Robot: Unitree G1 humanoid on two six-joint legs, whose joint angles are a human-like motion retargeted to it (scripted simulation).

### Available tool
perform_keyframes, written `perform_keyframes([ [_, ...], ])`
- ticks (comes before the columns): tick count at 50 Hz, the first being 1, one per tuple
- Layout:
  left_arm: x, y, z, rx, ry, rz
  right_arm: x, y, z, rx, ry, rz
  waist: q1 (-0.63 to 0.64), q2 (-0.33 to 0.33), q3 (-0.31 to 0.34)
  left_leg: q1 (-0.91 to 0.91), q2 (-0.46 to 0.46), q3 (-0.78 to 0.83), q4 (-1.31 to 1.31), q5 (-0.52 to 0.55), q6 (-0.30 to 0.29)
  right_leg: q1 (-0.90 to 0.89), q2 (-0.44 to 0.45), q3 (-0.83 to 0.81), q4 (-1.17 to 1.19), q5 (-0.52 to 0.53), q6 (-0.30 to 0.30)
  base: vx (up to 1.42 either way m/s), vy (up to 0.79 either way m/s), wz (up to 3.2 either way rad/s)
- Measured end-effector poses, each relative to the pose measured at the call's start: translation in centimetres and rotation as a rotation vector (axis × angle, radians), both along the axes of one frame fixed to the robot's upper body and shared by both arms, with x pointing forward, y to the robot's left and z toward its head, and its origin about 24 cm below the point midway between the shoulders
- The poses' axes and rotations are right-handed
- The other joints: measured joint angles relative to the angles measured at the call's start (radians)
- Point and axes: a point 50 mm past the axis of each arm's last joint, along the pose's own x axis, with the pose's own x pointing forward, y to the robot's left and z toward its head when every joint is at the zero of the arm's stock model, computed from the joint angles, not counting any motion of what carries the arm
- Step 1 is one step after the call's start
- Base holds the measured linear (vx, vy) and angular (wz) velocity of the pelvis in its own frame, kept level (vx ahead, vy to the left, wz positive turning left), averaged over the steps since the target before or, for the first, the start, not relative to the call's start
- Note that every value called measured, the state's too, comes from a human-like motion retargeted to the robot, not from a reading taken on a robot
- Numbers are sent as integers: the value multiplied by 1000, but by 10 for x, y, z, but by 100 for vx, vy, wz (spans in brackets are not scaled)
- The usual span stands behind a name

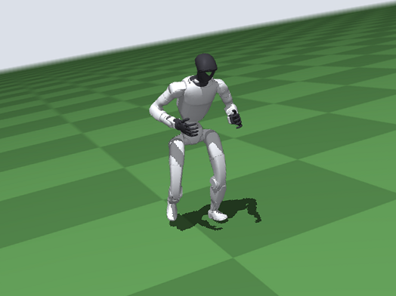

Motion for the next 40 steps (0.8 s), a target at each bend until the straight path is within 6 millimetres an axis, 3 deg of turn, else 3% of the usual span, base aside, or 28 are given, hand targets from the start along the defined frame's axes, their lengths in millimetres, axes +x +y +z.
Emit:
perform_keyframes([
  [2, -4, -14, 65, 28, -307, 17, -21, -20, -17, -12, 85, -37, -99, 62, -18, 111, 28, -23, -122, 49, -75, -112, 31, -95, -51, -33, -2, 141, 15, 109],
  [4, -19, -19, 108, -20, -521, 27, -44, -39, -18, -97, 124, -62, -217, 138, -56, 208, 59, -64, -244, 177, -136, -181, 63, -207, -236, -9, 11, 153, 6, 137],
  [6, -30, -17, 125, -103, -607, 8, -60, -53, -19, -198, 184, -77, -332, 202, -96, 297, 77, -119, -334, 379, -164, -190, 98, -290, -527, 63, 38, 167, -9, 156],
  [9, -39, 7, 129, -288, -577, -136, -61, -61, -32, -398, 290, -67, -415, 222, -112, 403, 40, -209, -313, 674, -116, -115, 127, -272, -930, 164, 134, 181, -29, 99],
  [10, -37, 13, 121, -266, -548, -109, -59, -61, -38, -420, 319, -52, -424, 210, -105, 435, 19, -238, -273, 725, -115, -86, 122, -243, -985, 169, 144, 181, -32, 34],
  [11, -33, 18, 107, -253, -480, -96, -52, -58, -42, -427, 317, -40, -409, 195, -93, 430, -11, -257, -185, 694, -104, -57, 112, -207, -981, 172, 145, 179, -31, 4],
  [13, -23, 25, 69, -248, -289, -78, -31, -52, -43, -439, 262, -49, -357, 180, -77, 355, -53, -252, 51, 568, -80, -17, 96, -138, -906, 170, 132, 174, -28, -30],
  [15, -16, 36, 11, -277, -18, -27, -3, -46, -26, -439, 129, -123, -281, 188, -86, 190, -35, -185, 349, 401, -56, -22, 82, -95, -709, 81, 95, 174, -26, -39],
  [17, -26, 53, -53, -293, 285, 48, 21, -37, 19, -416, -102, -210, -176, 188, -91, 19, -2, -105, 558, 273, 13, 22, 71, -74, -612, -41, 63, 171, -25, -62],
  [19, -57, 74, -95, -305, 524, 79, 29, -18, 78, -374, -390, -238, -58, 152, -120, -143, 1, -29, 622, 218, 57, 96, 55, -48, -627, -94, 69, 171, -22, -89],
  [21, -96, 94, -107, -291, 670, 105, 20, 4, 123, -299, -624, -212, 68, 74, -167, -267, -24, 50, 520, 229, 57, 182, 27, -4, -708, -37, 102, 183, -15, -122],
  [22, -112, 102, -107, -267, 719, 128, 12, 14, 135, -252, -699, -185, 130, 30, -193, -305, -34, 97, 420, 251, 44, 226, 8, 20, -746, 29, 120, 197, -4, -130],
  [24, -131, 109, -104, -200, 773, 162, -4, 28, 141, -193, -765, -96, 236, -30, -229, -311, -46, 190, 119, 321, 5, 332, -19, 58, -831, 243, 160, 202, 9, -105],
  [25, -136, 111, -103, -171, 790, 164, -10, 33, 139, -190, -777, -42, 278, -46, -241, -288, -53, 230, -59, 360, -22, 396, -21, 73, -875, 366, 180, 207, 20, -80],
  [27, -136, 105, -106, -175, 803, 98, -18, 40, 121, -242, -725, 74, 321, 27, -208, -153, -52, 199, -345, 398, -119, 582, 51, 123, -920, 518, 176, 209, 25, -53],
  [28, -131, 100, -108, -187, 788, 58, -19, 42, 108, -252, -665, 122, 324, 85, -178, -82, -36, 147, -414, 402, -167, 657, 103, 145, -890, 530, 156, 207, 25, -9],
  [30, -109, 84, -107, -181, 708, -2, -13, 43, 77, -229, -483, 187, 299, 174, -126, 27, 1, 33, -424, 425, -209, 690, 175, 115, -698, 447, 107, 201, 22, 37],
  [32, -68, 63, -97, -161, 566, -38, 2, 42, 40, -222, -275, 168, 247, 151, -108, 51, -18, -32, -290, 385, -134, 524, 126, 22, -368, 271, 71, 190, 18, 67],
  [34, -28, 36, -67, -133, 382, -95, 9, 33, 3, -226, -97, 103, 179, 99, -111, 74, -55, -50, -166, 272, -71, 323, 60, -10, -144, 111, 47, 184, 12, 64],
  [36, -8, 14, -18, -133, 161, -164, -2, 18, -22, -172, 41, 64, 92, 81, -149, 123, -64, -58, -124, 202, -65, 133, 46, -27, -91, 21, 35, 187, 7, 69],
  [38, -7, 2, 28, -204, -46, -220, -23, -2, -30, -133, 116, 51, -21, 112, -217, 184, -45, -90, -132, 220, -94, -10, 62, -88, -206, 12, 37, 195, 0, 103],
  [40, -18, 0, 55, -307, -197, -236, -44, -16, -29, -189, 160, 70, -159, 170, -280, 260, -22, -153, -157, 329, -115, -63, 82, -180, -481, 93, 61, 203, -12, 147],
])
